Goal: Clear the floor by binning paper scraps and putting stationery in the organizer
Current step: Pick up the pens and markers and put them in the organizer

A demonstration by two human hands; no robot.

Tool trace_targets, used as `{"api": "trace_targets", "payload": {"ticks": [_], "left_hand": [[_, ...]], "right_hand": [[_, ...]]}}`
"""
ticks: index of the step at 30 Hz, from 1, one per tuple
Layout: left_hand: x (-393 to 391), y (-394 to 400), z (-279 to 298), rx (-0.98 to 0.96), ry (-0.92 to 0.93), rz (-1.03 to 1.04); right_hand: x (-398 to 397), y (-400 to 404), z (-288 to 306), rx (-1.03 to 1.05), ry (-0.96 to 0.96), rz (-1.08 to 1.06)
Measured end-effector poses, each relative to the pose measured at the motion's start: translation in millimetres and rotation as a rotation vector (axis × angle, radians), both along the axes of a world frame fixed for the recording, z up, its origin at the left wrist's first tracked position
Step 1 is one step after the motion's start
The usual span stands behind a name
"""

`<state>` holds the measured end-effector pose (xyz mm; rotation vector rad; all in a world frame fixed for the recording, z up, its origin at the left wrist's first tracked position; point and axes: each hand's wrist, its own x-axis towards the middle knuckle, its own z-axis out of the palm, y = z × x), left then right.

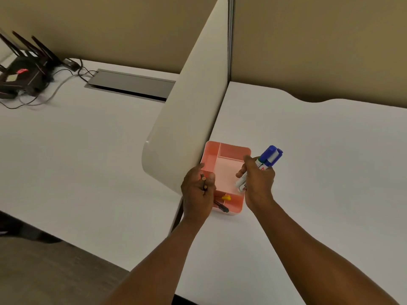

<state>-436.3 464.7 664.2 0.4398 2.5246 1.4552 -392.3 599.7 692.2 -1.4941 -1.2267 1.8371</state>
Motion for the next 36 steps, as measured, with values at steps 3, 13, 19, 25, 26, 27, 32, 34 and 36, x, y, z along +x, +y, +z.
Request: {"api": "trace_targets", "payload": {"ticks": [3,13,19,25,26,27,32,34,36], "left_hand": [[-3.2,-3.5,-8.2,-0.086,-0.01,0.039],[0.8,-33.3,-20.1,-0.17,-0.059,0.039],[2.7,-41.4,-20.3,-0.101,-0.215,0.08],[1.7,-43.4,-18.7,-0.066,-0.214,0.04],[1.2,-43.7,-18.4,-0.069,-0.204,0.037],[0.6,-44.0,-18.6,-0.074,-0.197,0.035],[0.8,-44.3,-20.0,-0.101,-0.216,0.042],[1.9,-45.0,-20.8,-0.114,-0.222,0.039],[3.8,-46.4,-20.8,-0.13,-0.237,0.036]], "right_hand": [[-0.9,-3.5,-3.3,0.021,0.004,0.042],[-49.5,-9.2,5.7,-0.01,0.116,0.162],[-89.7,-2.0,4.7,-0.041,0.161,0.238],[-108.2,-3.9,-9.1,0.048,0.133,0.35],[-110.2,-5.1,-11.3,0.08,0.112,0.378],[-112.2,-6.5,-13.1,0.108,0.09,0.4],[-114.2,-6.7,-17.3,0.191,0.061,0.479],[-113.5,-3.7,-19.0,0.259,0.043,0.493],[-112.8,1.1,-18.5,0.318,0.012,0.509]]}}
